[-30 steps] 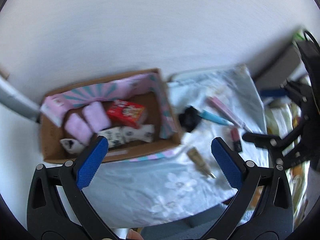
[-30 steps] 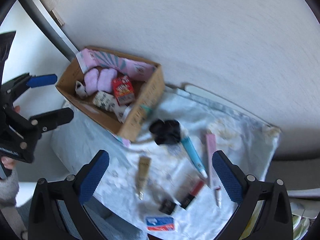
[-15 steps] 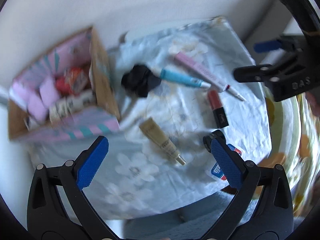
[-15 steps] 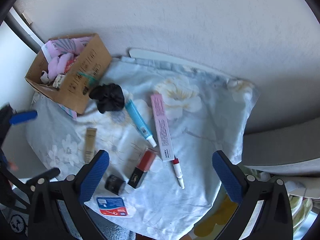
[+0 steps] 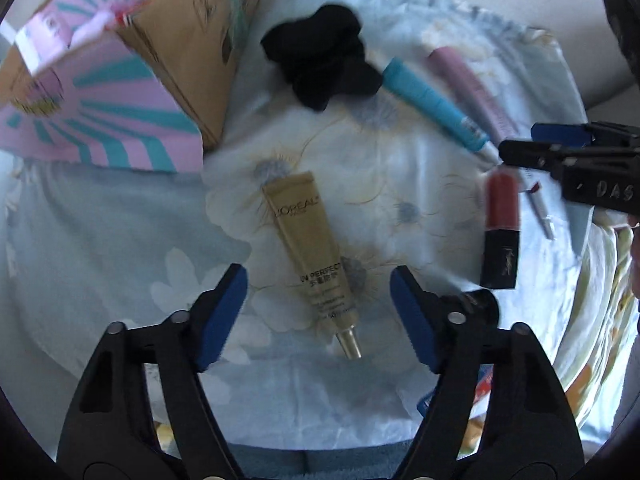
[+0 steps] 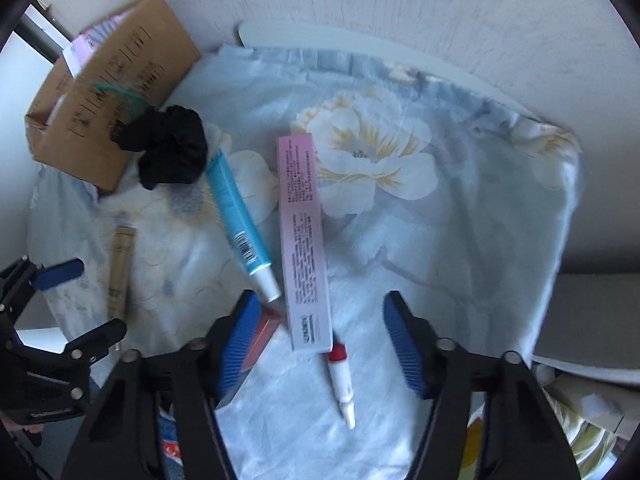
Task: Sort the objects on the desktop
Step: 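Grasp the gold L'Oreal tube with the left tool while the right tool grasps the pink UNMV box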
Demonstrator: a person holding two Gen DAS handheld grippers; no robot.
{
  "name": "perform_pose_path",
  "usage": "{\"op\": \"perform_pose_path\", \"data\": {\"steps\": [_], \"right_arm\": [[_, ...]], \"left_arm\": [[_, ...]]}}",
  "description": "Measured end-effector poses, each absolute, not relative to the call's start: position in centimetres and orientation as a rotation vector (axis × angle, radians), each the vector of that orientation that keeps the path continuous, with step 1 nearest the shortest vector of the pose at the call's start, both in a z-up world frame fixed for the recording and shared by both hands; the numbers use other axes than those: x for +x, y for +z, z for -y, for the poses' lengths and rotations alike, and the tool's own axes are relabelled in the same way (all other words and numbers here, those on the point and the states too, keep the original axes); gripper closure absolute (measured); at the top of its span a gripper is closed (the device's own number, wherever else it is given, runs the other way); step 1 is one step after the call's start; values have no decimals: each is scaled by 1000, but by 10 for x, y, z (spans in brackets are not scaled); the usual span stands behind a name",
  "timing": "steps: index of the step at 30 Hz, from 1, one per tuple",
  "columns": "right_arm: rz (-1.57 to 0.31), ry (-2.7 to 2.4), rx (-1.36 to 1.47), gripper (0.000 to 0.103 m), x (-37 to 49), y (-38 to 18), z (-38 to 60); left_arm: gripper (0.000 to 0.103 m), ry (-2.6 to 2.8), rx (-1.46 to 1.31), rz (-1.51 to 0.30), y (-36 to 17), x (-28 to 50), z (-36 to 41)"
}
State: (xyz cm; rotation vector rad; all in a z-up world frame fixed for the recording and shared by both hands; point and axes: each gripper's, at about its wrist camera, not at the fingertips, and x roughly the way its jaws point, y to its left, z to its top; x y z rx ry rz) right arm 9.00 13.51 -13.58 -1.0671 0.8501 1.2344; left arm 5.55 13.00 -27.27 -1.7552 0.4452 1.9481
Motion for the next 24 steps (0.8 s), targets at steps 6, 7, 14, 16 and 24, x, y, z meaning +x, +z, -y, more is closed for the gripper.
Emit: {"op": "perform_pose_path", "data": {"steps": [6, 7, 14, 16, 24], "right_arm": [[-861, 1263, -1069, 58, 87, -143, -149], [-861, 1270, -1065, 65, 86, -143, -150], [-883, 1273, -1039, 81, 84, -147, -154], [-882, 1266, -1034, 81, 83, -148, -153], [-887, 1214, -1079, 81, 77, -161, -153]], "left_arm": [[49, 2026, -1707, -467, -275, 58, -129], [56, 2040, -1697, -476, -275, 59, -128], [81, 2039, -1729, -390, -272, 53, -109], [81, 2028, -1746, -383, -273, 54, -103], [81, 1993, -1798, -346, -274, 56, -81]]}}
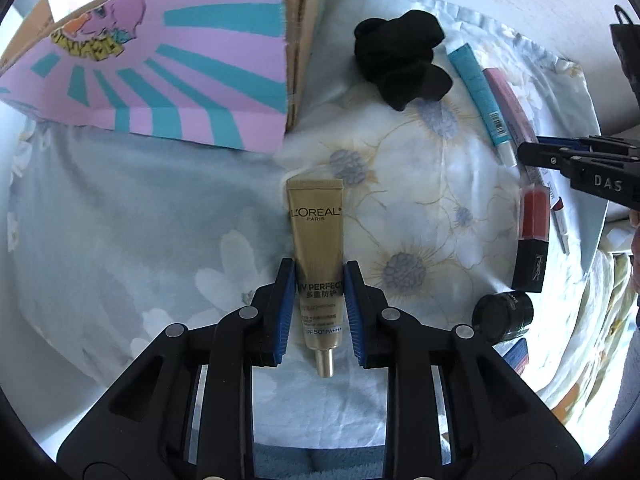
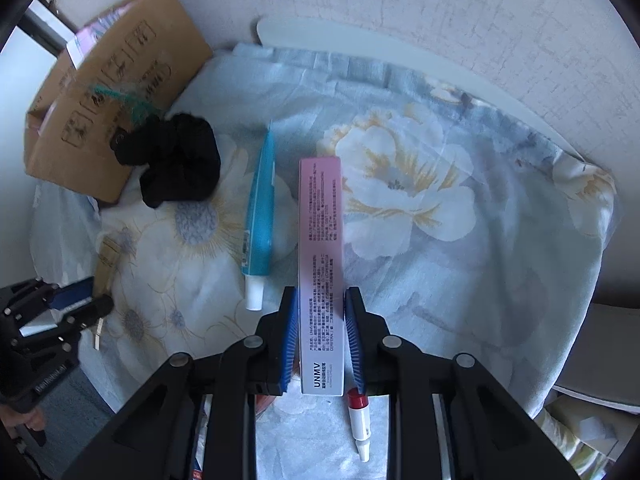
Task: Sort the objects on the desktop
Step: 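Grasp the gold L'Oreal tube with the left tool while the right tool grasps the pink UNMV box, then carry the gold tube and pink box over the box and open both tools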
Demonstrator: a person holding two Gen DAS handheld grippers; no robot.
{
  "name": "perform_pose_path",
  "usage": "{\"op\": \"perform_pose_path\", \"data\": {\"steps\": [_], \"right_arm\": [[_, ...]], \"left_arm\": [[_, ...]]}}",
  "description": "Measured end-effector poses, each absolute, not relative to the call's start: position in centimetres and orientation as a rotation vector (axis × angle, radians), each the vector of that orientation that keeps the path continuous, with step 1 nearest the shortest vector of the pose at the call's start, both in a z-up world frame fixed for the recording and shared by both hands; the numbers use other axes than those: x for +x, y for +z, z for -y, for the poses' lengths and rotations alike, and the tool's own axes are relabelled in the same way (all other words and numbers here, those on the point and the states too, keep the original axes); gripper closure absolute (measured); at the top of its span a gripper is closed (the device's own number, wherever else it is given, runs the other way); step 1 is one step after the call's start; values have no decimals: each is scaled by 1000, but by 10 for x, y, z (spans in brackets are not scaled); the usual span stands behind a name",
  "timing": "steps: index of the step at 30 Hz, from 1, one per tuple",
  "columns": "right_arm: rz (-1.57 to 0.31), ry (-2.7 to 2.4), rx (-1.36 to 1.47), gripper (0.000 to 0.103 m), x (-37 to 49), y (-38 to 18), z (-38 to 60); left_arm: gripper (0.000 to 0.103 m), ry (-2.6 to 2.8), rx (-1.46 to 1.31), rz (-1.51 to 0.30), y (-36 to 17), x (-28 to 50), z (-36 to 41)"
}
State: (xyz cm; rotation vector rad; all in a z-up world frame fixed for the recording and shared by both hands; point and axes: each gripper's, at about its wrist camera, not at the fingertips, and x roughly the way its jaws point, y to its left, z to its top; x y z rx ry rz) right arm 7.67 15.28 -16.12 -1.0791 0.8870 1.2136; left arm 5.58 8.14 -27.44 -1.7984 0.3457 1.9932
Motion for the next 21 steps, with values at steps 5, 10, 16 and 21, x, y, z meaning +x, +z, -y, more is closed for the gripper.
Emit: {"op": "perform_pose_path", "data": {"steps": [5, 10, 16, 21], "right_arm": [[-840, 1159, -1129, 82, 65, -168, -153], [-857, 1166, -1089, 82, 62, -165, -148], [-851, 1164, -1053, 82, 59, -152, -146], [-856, 1165, -1017, 82, 54, -135, -142]], "left_arm": [[81, 1971, -1796, -359, -274, 59, -77], [81, 1956, -1787, -322, -263, 59, -71], [81, 1958, -1764, -297, -242, 47, -61], [81, 1941, -1696, -358, -217, 49, -62]]}}
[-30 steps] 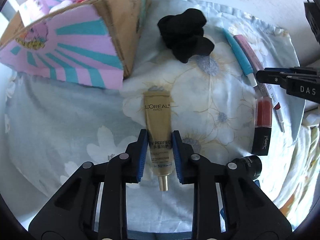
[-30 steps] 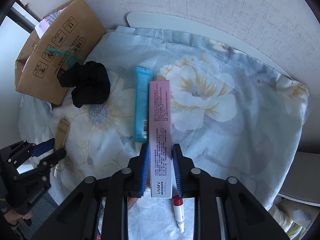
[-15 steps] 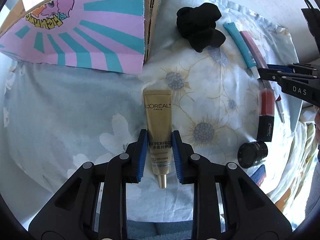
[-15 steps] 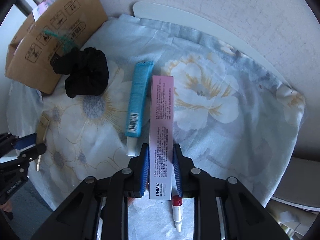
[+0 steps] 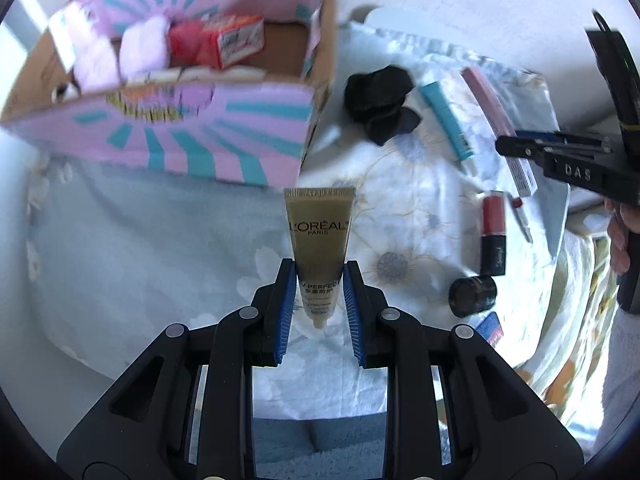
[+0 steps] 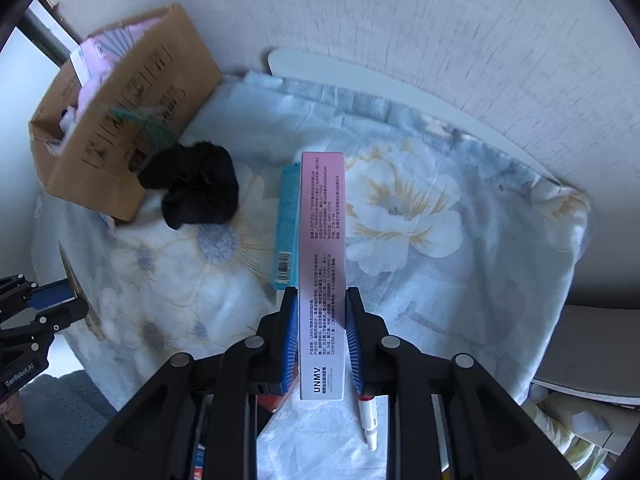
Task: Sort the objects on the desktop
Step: 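Carry the gold tube and pink box over the box and open both tools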
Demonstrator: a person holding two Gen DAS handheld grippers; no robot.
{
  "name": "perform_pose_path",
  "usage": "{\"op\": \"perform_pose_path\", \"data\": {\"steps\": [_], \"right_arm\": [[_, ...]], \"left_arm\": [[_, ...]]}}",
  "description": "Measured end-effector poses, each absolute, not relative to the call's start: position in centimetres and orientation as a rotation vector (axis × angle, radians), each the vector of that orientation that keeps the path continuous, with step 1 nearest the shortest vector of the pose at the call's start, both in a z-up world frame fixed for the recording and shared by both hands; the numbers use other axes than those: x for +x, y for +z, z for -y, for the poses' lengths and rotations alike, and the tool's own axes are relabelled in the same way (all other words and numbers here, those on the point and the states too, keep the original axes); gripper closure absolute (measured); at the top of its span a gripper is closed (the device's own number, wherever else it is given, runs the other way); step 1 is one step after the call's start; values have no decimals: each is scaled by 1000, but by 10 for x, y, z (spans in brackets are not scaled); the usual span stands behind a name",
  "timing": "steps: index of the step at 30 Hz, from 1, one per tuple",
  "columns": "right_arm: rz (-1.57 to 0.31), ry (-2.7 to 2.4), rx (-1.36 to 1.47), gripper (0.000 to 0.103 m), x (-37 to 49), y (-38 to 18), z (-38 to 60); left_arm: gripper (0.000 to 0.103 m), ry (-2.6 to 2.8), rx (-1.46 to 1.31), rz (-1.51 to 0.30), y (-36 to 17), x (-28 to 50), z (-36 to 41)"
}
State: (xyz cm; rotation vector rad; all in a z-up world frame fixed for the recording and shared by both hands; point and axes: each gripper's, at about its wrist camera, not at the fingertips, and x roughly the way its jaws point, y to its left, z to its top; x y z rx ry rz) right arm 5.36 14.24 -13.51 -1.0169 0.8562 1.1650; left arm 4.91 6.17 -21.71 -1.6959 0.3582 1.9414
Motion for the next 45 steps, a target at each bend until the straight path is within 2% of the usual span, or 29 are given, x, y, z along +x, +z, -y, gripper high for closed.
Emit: {"op": "perform_pose_path", "data": {"steps": [6, 16, 22, 26, 33, 44, 45], "right_arm": [[-811, 1180, -1010, 82, 34, -103, -139], [-696, 1265, -1004, 82, -24, -33, -172], [-640, 1344, -1022, 82, -76, -8, -211], [-630, 1383, -1053, 82, -111, -9, -241], [-660, 1421, -1140, 82, -162, -44, -293], [-733, 1373, -1199, 82, -175, -82, -320], [-741, 1369, -1198, 82, -175, -84, -321]], "left_arm": [[82, 1931, -1596, -352, -181, 20, -89], [82, 2031, -1438, -261, -106, -48, -65], [82, 2132, -1407, -250, -86, -110, -39], [81, 2171, -1439, -235, -86, -151, -11], [82, 2168, -1531, -200, -115, -194, 22], [81, 2102, -1564, -181, -139, -209, 32], [79, 2071, -1541, -149, -137, -208, 31]]}}
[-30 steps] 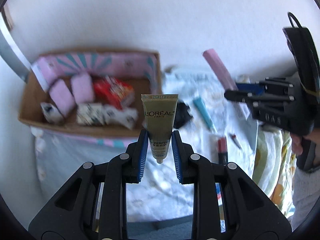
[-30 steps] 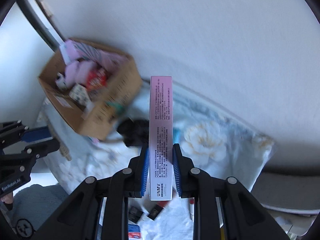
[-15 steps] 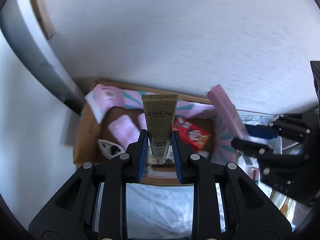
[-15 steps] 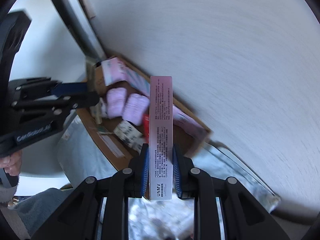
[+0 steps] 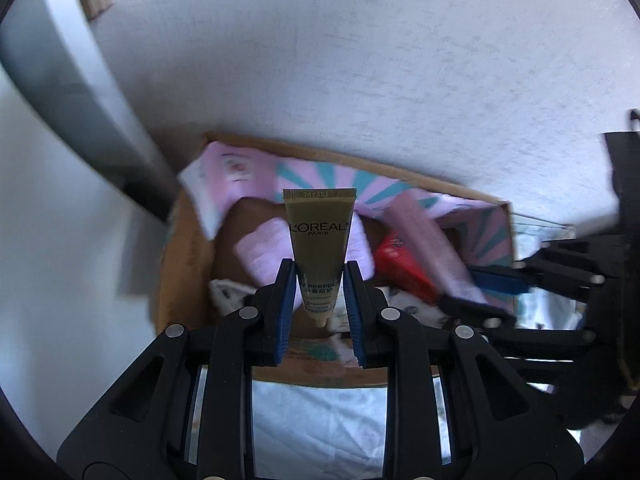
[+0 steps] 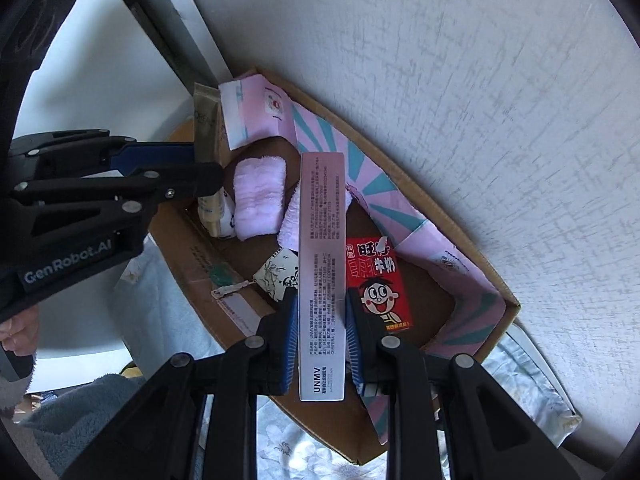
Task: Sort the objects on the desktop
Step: 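Carry the gold tube and pink box over the box and open both tools, then grasp the black scrunchie with the left tool while the right tool grasps the red YSL lipstick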
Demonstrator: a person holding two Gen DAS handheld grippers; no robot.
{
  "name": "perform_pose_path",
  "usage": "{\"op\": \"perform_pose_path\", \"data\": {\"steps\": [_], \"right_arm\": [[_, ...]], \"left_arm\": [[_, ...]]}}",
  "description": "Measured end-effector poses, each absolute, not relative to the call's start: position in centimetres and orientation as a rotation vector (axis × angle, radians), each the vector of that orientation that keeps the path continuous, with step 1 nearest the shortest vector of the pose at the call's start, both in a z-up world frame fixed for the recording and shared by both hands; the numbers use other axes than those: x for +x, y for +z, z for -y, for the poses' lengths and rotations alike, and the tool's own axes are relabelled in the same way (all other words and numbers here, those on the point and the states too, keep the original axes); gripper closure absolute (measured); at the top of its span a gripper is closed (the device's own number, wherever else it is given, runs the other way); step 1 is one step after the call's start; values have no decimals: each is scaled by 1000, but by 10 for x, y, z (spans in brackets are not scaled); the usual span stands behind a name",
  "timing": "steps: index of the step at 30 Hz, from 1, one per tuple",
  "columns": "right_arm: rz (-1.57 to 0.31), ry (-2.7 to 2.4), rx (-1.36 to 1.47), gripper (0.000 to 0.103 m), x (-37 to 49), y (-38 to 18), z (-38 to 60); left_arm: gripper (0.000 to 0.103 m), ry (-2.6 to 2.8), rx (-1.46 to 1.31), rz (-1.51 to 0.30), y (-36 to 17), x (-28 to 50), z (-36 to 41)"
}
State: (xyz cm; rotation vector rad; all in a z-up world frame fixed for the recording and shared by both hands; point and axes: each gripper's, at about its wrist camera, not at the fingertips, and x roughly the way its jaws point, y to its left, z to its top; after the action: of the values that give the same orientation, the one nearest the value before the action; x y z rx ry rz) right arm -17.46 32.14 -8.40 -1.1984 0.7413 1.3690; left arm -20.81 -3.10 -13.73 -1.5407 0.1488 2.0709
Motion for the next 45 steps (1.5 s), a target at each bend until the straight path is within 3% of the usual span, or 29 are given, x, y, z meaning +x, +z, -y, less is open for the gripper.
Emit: {"op": "perform_pose_path", "data": {"steps": [2, 3, 4, 5, 7, 26, 45], "right_arm": [[-748, 1365, -1209, 82, -175, -87, -324], [-739, 1370, -1216, 80, -177, -87, -324], [-719, 1376, -1223, 65, -179, -87, -324], [-694, 1372, -1229, 38, -180, -87, -323], [-659, 1347, -1229, 16, -180, -85, -322], [-735, 1295, -1078, 16, -149, -59, -290], [-742, 1200, -969, 16, -85, -26, -199]], "left_arm": [[47, 2023, -1514, -102, -133, -207, 29], [15, 2025, -1522, -104, -131, -207, 27], [6, 2041, -1531, -118, -129, -207, 26], [6, 2066, -1526, -135, -127, -207, 25], [6, 2107, -1501, -160, -122, -206, 25], [6, 2180, -1404, -360, -90, -178, 9], [6, 2070, -1296, -424, -66, -99, -61]]}}
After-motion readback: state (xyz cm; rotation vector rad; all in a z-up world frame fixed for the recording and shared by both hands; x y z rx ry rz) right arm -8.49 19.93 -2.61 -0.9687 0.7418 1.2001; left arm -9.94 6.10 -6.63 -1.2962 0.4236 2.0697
